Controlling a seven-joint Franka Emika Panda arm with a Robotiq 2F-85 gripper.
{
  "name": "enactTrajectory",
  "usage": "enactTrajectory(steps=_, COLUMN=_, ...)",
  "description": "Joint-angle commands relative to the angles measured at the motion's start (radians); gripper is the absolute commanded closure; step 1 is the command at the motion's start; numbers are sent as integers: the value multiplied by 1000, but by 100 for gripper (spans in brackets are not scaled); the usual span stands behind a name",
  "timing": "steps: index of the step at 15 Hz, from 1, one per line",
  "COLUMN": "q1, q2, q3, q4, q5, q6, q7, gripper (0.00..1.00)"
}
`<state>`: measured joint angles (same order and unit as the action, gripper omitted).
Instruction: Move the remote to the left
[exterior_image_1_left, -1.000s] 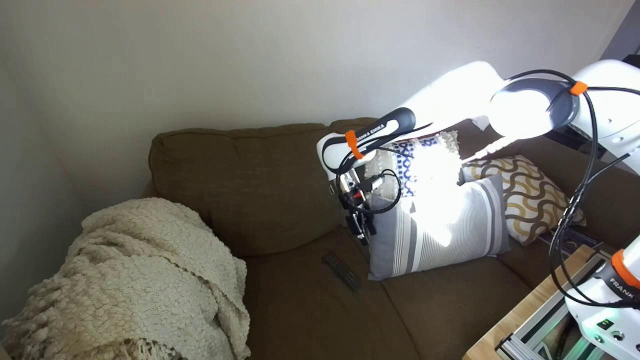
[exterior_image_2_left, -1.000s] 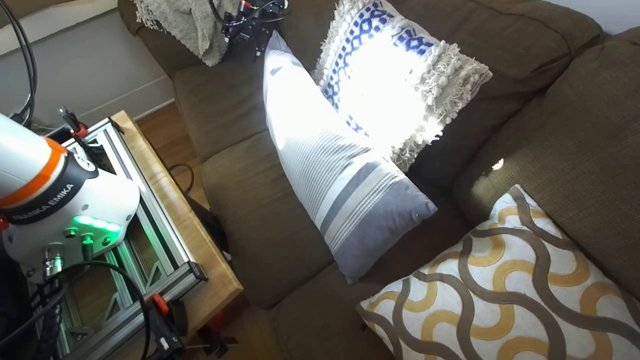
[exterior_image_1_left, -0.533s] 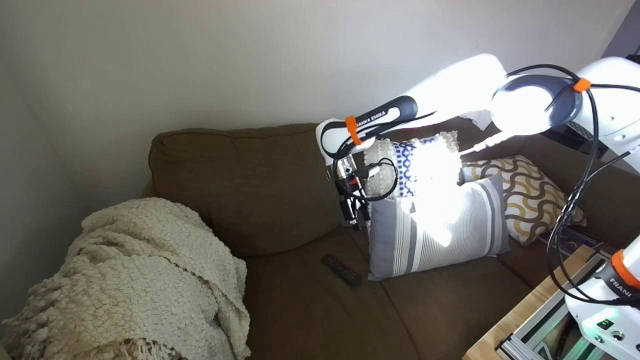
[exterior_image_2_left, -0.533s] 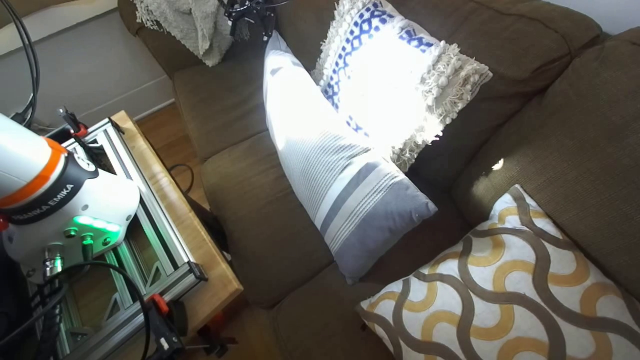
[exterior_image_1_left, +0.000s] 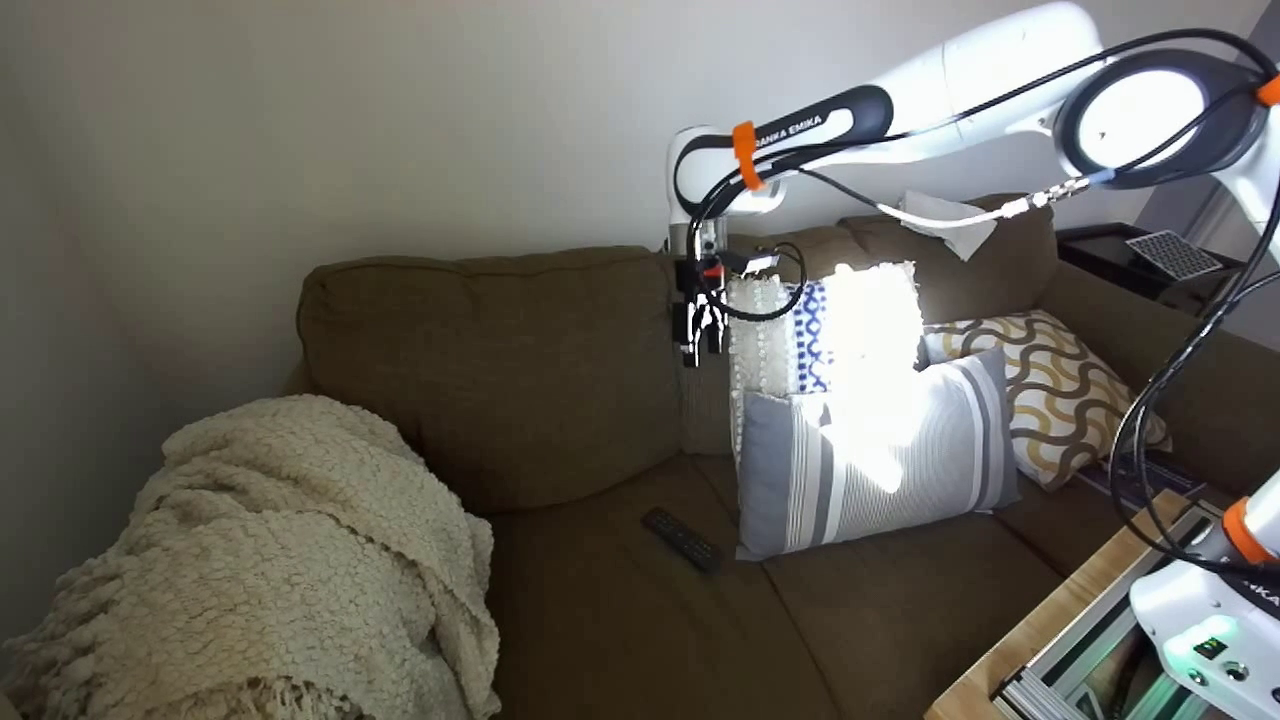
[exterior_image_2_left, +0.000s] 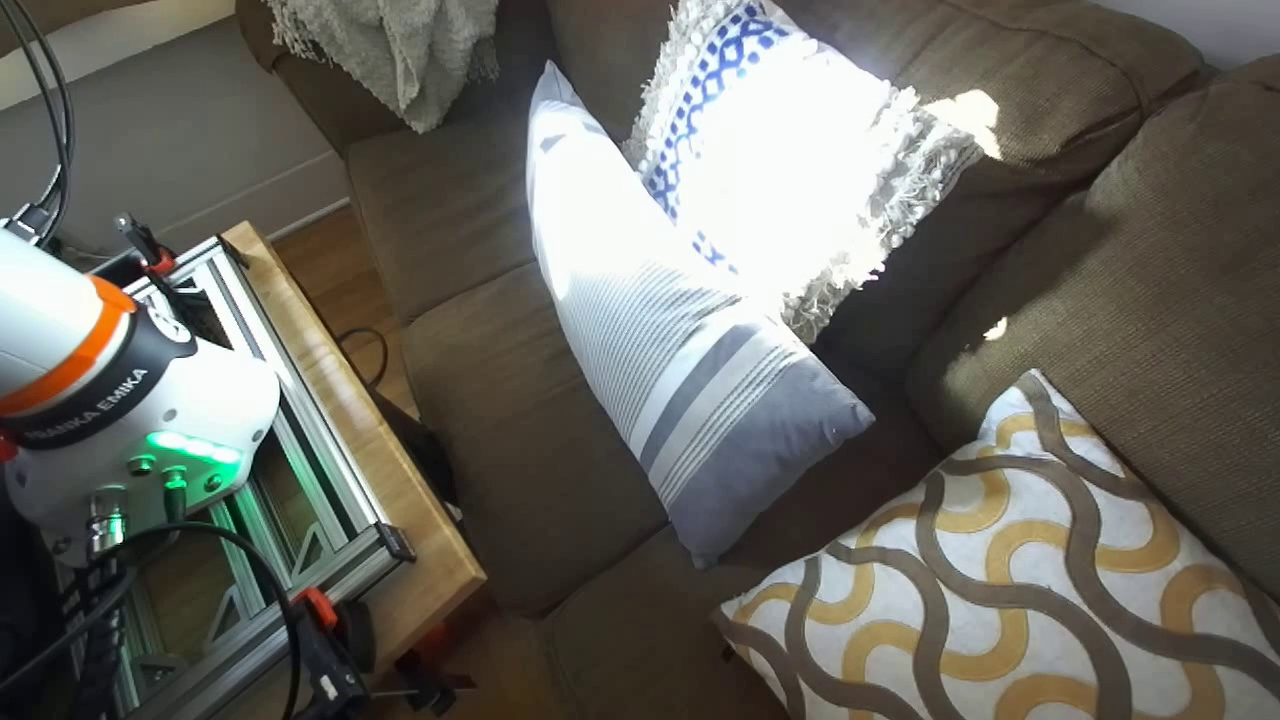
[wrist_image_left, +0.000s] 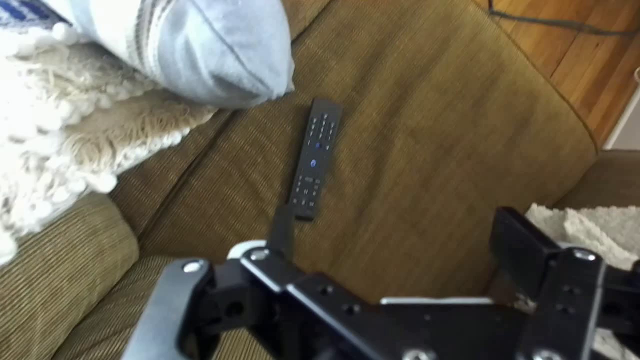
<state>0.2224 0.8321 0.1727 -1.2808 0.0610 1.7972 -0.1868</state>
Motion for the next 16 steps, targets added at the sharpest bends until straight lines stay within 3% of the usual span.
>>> enactTrajectory(steps=1, q1=-44, q2=-175, q3=14, q4=-212, q5=18, q6=173, q7=-23, gripper=0)
enactTrajectory(steps=5, q1=-77, q2=-318, q3=21, q4=-357, q5=40, q6=279, q7=-39, gripper=0)
enactTrajectory(steps=9, q1=-115, q2=-431, q3=22, q4=-461, q5=103, q6=287, q7=-56, gripper=0)
enactTrajectory(steps=10, q1=-80, q2=-346, q3=11, q4=-345, q5=62, q6=256, q7=-30, gripper=0)
enactTrajectory(steps=16, q1=-98, q2=-408, q3=10, q4=-415, q5=86, q6=257, q7=-37, gripper=0)
